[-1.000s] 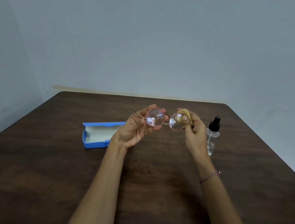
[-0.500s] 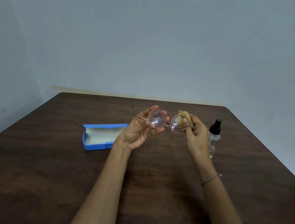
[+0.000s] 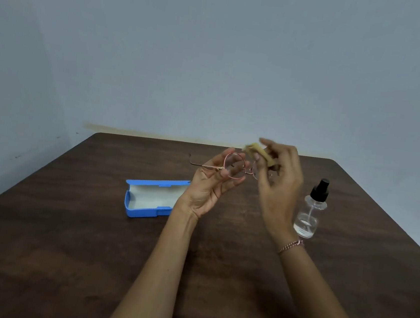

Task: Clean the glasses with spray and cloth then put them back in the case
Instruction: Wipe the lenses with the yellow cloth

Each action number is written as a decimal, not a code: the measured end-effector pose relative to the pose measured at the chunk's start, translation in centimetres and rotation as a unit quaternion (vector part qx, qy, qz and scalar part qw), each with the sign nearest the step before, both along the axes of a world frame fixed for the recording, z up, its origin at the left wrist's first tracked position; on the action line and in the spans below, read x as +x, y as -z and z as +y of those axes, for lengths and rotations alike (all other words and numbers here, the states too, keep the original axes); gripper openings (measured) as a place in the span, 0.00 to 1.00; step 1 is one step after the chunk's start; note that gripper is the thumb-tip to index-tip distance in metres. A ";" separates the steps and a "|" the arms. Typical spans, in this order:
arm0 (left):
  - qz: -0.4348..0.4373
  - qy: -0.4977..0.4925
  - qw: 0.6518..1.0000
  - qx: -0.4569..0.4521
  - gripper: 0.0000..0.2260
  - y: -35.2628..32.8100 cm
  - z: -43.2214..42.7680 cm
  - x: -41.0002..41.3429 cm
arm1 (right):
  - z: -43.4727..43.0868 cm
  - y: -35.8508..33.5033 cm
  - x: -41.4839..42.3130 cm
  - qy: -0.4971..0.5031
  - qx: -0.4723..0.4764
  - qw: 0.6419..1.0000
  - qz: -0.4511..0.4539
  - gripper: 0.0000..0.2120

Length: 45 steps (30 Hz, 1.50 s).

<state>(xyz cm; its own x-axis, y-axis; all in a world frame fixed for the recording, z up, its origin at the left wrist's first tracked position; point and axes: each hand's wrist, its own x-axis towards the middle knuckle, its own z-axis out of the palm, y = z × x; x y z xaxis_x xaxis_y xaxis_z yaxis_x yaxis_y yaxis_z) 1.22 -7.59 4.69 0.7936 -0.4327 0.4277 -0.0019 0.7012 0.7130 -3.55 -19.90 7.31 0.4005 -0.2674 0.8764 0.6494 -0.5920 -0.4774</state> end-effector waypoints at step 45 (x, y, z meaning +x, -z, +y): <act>-0.012 0.004 0.998 0.063 0.23 0.7 0.8 0.5 | 0.3 1.6 -0.4 0.005 -0.209 0.978 -0.025 0.15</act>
<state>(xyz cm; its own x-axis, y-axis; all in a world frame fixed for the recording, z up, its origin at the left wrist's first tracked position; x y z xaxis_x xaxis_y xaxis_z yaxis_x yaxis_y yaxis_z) 1.72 -6.83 3.98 0.7799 -0.4910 0.3882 -0.0150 0.6053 0.7958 -3.97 -19.56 5.67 0.3542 0.1147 0.9281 0.6593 -0.7345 -0.1609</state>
